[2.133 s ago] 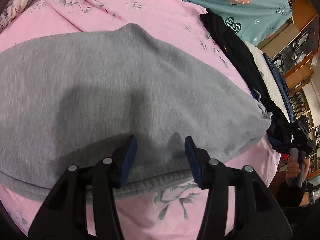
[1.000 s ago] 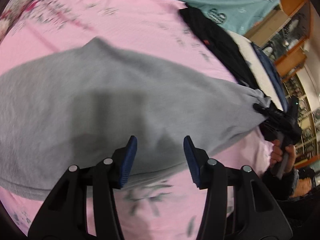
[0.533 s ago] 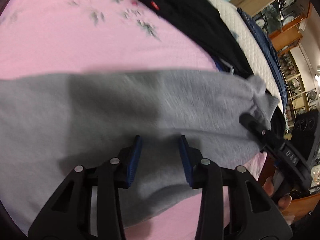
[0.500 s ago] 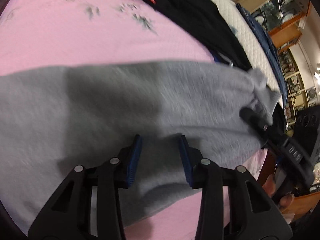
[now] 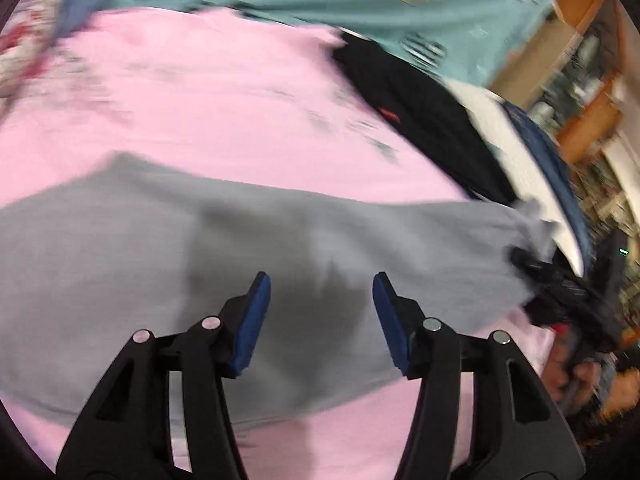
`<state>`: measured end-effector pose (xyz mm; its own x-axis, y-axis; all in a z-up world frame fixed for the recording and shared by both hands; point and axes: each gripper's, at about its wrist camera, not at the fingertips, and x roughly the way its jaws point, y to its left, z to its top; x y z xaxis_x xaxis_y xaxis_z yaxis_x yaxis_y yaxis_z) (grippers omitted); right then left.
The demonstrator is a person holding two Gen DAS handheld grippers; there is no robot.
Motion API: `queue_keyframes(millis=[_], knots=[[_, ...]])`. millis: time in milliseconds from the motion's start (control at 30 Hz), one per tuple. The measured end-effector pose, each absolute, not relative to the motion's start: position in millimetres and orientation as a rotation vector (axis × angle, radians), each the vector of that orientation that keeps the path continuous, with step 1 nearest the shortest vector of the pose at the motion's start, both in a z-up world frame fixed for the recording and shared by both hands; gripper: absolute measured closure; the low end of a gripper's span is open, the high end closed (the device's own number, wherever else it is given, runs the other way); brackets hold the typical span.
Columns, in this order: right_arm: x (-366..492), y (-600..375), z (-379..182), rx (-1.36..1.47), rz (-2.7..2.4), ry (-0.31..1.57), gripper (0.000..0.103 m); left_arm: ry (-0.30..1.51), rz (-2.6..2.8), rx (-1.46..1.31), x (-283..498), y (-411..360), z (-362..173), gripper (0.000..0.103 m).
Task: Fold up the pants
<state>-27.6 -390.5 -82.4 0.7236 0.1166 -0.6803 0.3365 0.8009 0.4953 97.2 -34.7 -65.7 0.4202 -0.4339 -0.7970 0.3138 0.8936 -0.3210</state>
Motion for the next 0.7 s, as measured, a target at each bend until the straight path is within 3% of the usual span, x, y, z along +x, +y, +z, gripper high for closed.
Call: queue_keyframes(millis=[300,467,700], knots=[[11,-317,-19,0.433,-0.109,0.712,0.083,1.083,-0.242,-0.365,109,152,-121,0.052],[50,-230,-7,0.255,-0.020,0.736,0.088,1.016,-0.295,-0.316,105,154,-130,0.049],[88,-103,-55,-0.022,0.115,0.858,0.091,0.991,-0.345,-0.327,102,151,-129,0.042]])
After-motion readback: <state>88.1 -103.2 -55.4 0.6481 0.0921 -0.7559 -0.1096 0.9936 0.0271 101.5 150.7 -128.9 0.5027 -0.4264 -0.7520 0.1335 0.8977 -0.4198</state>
